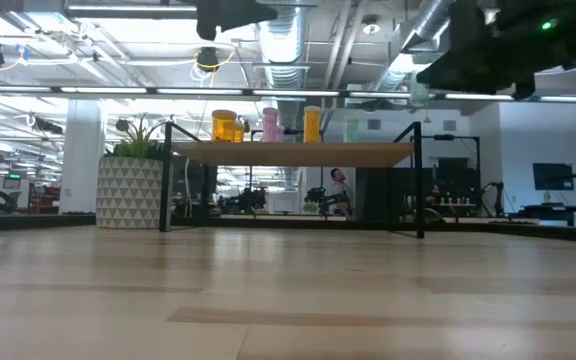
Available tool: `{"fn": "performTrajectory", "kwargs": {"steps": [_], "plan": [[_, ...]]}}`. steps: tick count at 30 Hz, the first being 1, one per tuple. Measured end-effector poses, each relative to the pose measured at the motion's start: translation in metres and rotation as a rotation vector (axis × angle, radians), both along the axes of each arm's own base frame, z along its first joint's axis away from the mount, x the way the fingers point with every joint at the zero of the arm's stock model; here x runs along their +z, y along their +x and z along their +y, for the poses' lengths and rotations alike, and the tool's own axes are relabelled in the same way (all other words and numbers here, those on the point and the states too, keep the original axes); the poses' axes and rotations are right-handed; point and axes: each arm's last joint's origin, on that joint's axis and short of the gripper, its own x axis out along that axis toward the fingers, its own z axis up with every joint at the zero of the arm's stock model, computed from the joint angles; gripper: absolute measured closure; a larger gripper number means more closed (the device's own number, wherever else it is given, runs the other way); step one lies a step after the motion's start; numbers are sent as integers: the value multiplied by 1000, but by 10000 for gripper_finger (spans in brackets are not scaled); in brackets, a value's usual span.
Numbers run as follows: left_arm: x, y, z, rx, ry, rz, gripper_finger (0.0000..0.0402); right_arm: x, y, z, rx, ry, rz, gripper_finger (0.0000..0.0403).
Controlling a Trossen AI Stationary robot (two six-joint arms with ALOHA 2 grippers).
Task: Pick and place medicine bottles onto shelf by color
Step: Put the blue pill bottle aligned with the other blue pill bottle on the shelf
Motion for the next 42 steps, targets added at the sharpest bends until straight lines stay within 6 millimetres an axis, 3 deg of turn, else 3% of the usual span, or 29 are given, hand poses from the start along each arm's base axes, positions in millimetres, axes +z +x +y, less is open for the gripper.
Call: {"fn": "performTrajectory", "kwargs": {"steps": [7,19,24,37,42], "plan": [[-11,-2,1,26,-13,13,168,-11,34,3,-55,-9,27,294],[-14,-3,1,24,14,58,168,-49,55,-22,-205,83,-71,294],[-17,-3,1,24,20,91,168,-56,58,-31,-240,73,-51,294],[-18,-3,1,26,21,93,168,-51,58,-46,-292,3,53,294],[-18,-3,1,26,20,93,168,-56,46,-47,-285,16,41,294]]}}
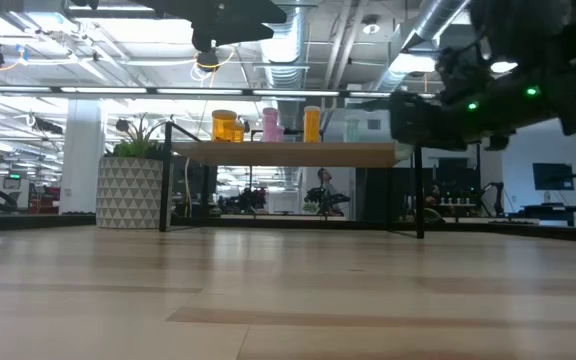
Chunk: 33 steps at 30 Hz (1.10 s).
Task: Pick and place medicine bottles onto shelf by color
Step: Put the blue pill bottle aligned with the other blue pill bottle on the shelf
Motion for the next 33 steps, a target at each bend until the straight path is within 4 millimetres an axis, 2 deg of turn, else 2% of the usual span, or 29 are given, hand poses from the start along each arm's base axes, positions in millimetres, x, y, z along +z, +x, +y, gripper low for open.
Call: {"fn": "performTrajectory", "kwargs": {"steps": [4,8,13,19,21,27,33], "plan": [[0,0,0,0,0,1,168,-3,-23,-3,7,39,-80,294],[0,0,0,1,-4,-3,168,7,-28,2,36,56,-130,294],[1,0,0,3,-5,-9,168,25,-9,5,88,22,-72,294],[0,0,0,1,-15,-7,168,33,9,-13,90,21,-74,294],[0,0,-1,-3,-15,-4,168,31,10,-19,77,22,-72,294],[0,0,-2,-4,-15,-1,168,42,13,-30,134,10,-146,294],[0,0,-2,-4,-16,-2,168,45,16,-39,129,-10,-124,294]]}}
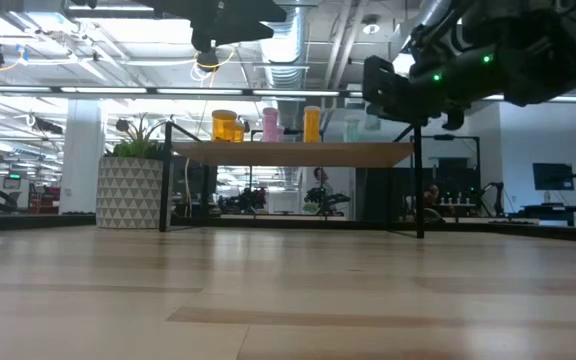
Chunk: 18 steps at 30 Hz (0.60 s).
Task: Pick and place medicine bottles onto shelf by color
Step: Put the blue pill bottle aligned with the other blue pill bottle on the shelf
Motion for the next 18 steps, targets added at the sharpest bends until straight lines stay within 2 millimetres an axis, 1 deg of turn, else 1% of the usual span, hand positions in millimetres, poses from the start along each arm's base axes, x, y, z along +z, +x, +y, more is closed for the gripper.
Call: {"fn": "performTrajectory", "kwargs": {"steps": [7,12,15,18], "plan": [[0,0,0,0,0,-1,168,3,1,-5,19,0,-32,294],[0,0,0,0,-1,-2,168,3,2,-15,46,-2,-35,294],[0,0,0,0,-2,-3,168,4,5,-20,61,-9,-23,294],[0,0,0,0,-5,-4,168,3,10,-21,107,-7,30,294]]}}
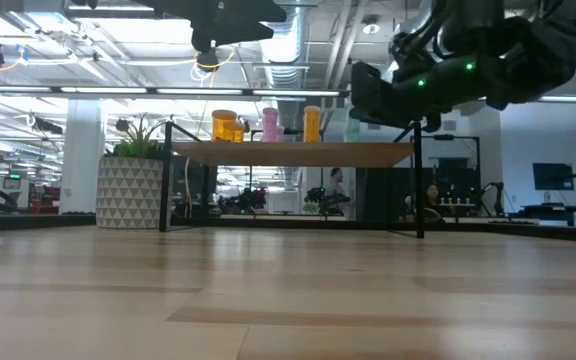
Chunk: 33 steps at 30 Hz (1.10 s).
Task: Pick and place medicine bottles onto shelf by color
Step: Put the blue pill bottle aligned with the other blue pill bottle on the shelf
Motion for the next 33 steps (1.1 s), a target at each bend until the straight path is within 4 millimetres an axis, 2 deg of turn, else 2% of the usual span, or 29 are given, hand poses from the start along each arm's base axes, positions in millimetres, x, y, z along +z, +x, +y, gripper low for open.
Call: {"fn": "performTrajectory", "kwargs": {"steps": [4,23,33], "plan": [[0,0,0,0,0,1,168,0,5,1,2,-1,50,294],[0,0,0,-1,7,5,168,-5,3,-8,-54,31,68,292],[0,0,0,-1,5,4,168,-5,3,-8,-50,32,68,245]]}}
